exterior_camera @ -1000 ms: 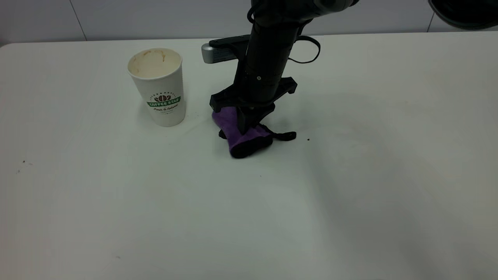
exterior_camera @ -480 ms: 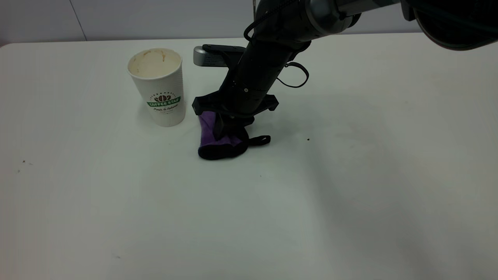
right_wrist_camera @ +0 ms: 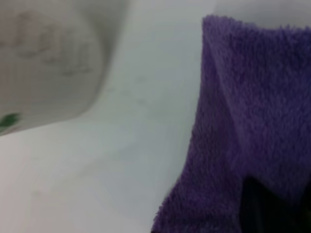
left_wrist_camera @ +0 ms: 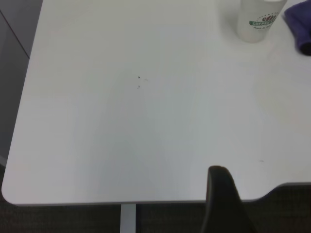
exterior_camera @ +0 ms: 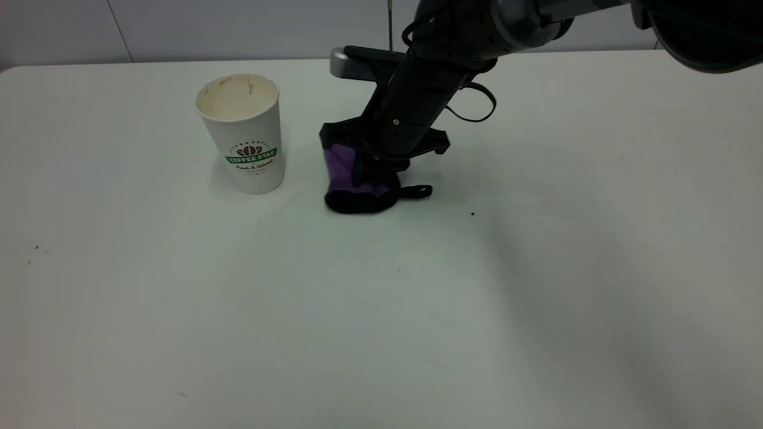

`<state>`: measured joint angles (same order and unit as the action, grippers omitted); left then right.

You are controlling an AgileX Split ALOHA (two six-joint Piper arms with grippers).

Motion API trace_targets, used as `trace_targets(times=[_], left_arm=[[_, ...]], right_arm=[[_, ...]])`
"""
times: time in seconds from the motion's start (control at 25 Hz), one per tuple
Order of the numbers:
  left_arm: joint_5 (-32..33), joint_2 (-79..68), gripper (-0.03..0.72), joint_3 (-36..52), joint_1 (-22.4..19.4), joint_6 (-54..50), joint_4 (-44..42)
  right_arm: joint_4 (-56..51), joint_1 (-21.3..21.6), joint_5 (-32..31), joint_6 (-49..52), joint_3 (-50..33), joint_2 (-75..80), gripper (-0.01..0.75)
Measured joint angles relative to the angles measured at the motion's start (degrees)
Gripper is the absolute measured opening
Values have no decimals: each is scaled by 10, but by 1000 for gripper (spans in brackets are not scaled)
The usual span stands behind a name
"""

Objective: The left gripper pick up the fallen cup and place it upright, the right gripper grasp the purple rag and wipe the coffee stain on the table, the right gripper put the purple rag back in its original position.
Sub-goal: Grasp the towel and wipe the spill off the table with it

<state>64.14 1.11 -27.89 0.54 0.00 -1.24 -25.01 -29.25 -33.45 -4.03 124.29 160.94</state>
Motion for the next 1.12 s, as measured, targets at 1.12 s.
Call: trace_targets(times=[1.12], left_arm=[[0,0,462,0,0,0,0]], right_arm=[[167,65,-180,59,11,-18,55]])
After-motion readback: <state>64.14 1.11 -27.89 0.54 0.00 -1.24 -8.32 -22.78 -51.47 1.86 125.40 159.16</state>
